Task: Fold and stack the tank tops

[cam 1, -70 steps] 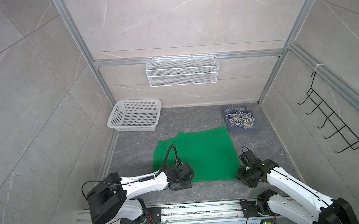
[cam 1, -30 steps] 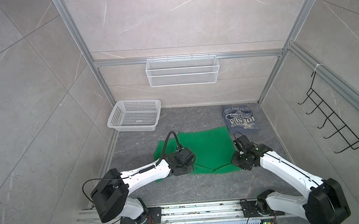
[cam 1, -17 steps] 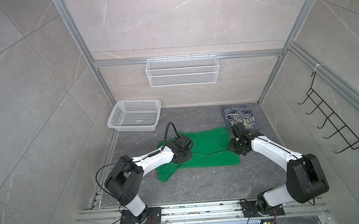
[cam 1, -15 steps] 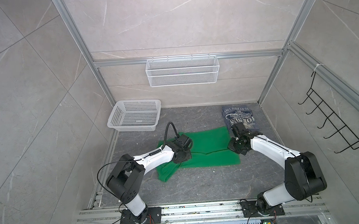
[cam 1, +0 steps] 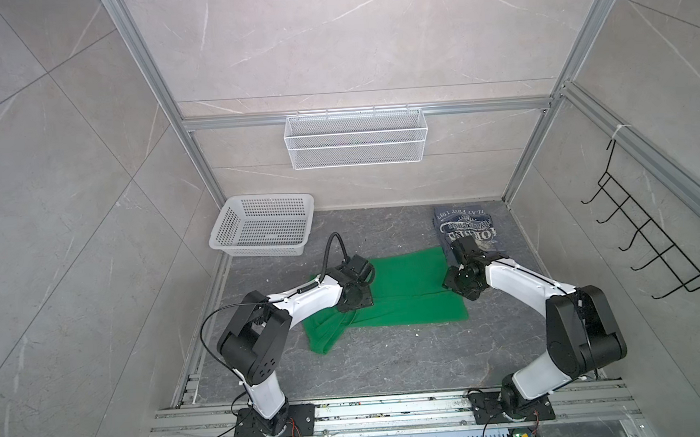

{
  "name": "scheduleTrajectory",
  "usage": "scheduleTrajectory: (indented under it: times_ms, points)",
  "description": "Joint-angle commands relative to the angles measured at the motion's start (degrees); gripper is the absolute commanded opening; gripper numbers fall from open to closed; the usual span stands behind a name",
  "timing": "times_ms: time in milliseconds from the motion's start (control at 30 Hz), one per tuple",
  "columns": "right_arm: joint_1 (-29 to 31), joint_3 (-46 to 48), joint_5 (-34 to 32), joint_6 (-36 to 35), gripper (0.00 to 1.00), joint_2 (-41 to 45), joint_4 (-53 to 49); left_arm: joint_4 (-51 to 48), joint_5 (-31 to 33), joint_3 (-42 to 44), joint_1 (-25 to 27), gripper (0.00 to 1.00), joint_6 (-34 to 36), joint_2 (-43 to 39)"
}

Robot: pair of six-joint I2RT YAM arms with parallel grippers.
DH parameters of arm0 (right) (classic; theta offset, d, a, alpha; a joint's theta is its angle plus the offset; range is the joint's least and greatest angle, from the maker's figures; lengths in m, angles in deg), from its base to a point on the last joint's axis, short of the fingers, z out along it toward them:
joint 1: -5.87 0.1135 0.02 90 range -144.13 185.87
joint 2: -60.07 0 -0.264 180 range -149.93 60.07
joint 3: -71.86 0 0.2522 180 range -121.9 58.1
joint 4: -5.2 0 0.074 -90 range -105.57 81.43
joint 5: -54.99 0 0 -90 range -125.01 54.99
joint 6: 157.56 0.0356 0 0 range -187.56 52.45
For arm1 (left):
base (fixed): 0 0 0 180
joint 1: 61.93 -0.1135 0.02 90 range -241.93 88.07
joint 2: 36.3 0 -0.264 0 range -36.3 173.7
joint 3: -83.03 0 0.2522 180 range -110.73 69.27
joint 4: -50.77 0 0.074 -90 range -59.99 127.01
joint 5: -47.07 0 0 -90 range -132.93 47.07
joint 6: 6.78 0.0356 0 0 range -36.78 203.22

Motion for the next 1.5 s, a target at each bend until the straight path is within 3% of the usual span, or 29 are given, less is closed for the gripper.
scheduleTrajectory:
  times_ms: [0, 167, 333, 533, 700, 867, 1067, 1233, 1467]
  points:
    - [-0.14, -0.79, 0.19, -3.26, 0.67, 4.82, -3.28, -8.79, 5.92, -1.14, -0.28, 0.69, 3.5, -11.25]
    - [-0.05, 4.12, 3.96, -5.16, 0.68, 12.57, -4.72, -22.49, 9.03, 3.65, 1.94, 0.7, 2.45, -20.78]
    - [0.0, 9.22, 6.65, -4.09, 0.68, 17.53, -4.21, -31.11, 8.02, 9.92, 5.16, 0.7, -3.99, -22.38]
    - [-0.04, 9.95, 7.38, -4.47, 0.69, 17.39, -4.02, -27.39, 5.39, 17.01, 6.03, 0.65, -8.86, -24.65]
    - [0.0, 9.55, 8.08, -4.55, 0.68, 16.9, -3.63, -25.52, 5.7, 18.02, 6.01, 0.61, -8.6, -20.37]
    - [0.0, 9.83, 8.18, -4.37, 0.68, 16.63, -3.5, -22.14, 5.72, 18.4, 6.01, 0.49, -8.01, -16.47]
    - [0.04, 10.65, 8.12, -4.32, 0.68, 16.87, -3.59, -23.8, 9.17, 16.09, 5.52, 0.26, -6.59, -13.35]
    - [-0.03, 10.57, 7.67, -4.48, 0.68, 16.91, -3.47, -23.72, 9.26, 14.76, 0.77, 0.07, -2.89, -14.54]
    - [0.04, 8.59, 5.75, -5.83, 0.68, 11.69, -2.12, -19.17, -0.37, 9.95, -13.79, 0.05, 7.96, -16.45]
